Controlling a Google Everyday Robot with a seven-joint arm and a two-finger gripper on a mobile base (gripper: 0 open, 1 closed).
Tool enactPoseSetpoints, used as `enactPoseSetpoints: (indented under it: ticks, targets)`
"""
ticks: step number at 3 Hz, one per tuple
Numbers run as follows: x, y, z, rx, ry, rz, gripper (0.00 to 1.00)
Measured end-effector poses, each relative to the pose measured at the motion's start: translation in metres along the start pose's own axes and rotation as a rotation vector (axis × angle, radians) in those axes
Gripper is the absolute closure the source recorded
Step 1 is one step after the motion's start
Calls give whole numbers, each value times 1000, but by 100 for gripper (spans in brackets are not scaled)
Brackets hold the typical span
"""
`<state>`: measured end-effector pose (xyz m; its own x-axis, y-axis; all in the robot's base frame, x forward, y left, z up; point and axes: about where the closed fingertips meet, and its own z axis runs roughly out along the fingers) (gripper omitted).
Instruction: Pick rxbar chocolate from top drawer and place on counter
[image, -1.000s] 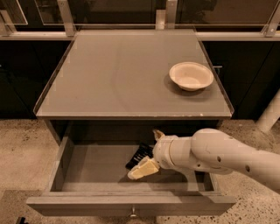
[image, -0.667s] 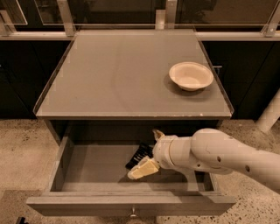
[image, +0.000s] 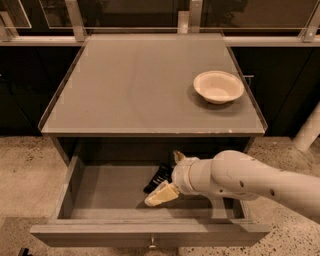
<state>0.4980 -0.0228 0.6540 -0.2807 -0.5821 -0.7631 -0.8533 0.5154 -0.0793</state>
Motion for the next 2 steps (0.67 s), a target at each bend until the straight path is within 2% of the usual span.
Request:
enactPoseSetpoints:
  ticks: [2]
  targets:
    - [18,5,36,-16,28,17,0]
